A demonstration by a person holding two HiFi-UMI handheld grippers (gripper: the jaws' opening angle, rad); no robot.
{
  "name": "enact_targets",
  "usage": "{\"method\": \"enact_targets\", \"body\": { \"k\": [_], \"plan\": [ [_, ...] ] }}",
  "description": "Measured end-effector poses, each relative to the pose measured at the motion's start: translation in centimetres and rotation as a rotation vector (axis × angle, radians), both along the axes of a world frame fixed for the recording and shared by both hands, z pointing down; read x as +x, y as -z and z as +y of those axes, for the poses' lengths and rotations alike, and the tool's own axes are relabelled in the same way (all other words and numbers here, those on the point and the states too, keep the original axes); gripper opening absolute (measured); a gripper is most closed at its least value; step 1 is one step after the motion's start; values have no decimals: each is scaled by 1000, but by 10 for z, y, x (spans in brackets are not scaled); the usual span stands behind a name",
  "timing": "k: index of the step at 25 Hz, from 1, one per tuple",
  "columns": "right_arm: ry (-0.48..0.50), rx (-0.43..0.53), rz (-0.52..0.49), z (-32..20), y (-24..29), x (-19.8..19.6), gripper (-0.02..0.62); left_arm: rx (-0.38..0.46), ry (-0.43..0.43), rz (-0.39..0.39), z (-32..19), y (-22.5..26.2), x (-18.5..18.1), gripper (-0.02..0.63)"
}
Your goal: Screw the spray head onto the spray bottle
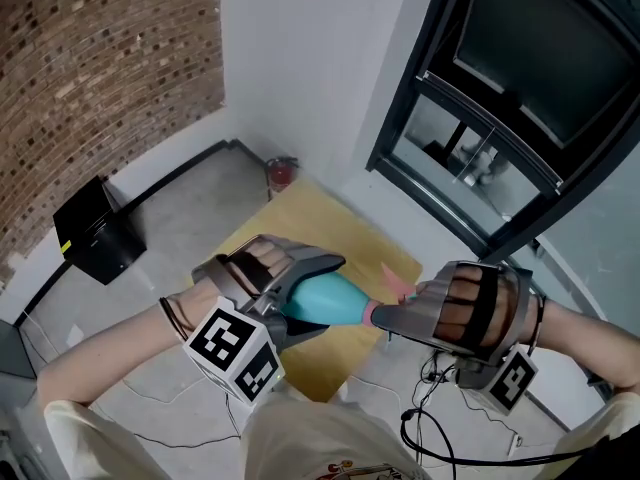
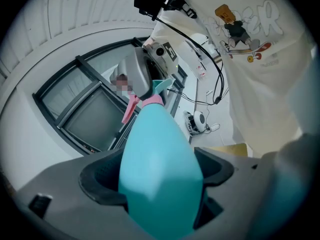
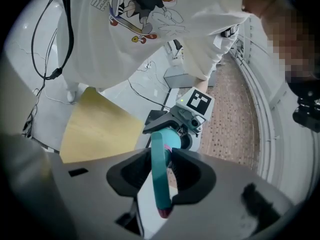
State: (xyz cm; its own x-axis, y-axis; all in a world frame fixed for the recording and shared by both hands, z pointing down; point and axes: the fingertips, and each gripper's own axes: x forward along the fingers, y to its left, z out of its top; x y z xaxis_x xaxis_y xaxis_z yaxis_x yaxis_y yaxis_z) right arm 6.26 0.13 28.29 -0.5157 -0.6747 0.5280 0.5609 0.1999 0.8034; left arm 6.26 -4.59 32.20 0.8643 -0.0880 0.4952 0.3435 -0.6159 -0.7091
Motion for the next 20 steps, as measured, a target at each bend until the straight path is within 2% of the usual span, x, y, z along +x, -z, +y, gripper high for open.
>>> {"method": "enact_targets", "body": {
  "k": [2,3,7,10,17,20],
  "plan": [
    [-21,-11,-21,-1,-1,2,126,0,7,7,0,0,1,433],
    [-54,-35,-65,-1,-1,4,126,19,21,17,-2,1,2,433],
    [-180,-193,-255,-10,6,4,126,229,156,109,-21,4,10,433],
    [-279,-318,-387,-17,8,4,126,268,223,156,-27,6,9,433],
    [-540,-719,-769,-32,17,5,125,390,329,227,-40,18,3,433],
    [-654,-953,-1034,-41,23,5,124,476,352,250,-43,21,2,433]
  ]
}}
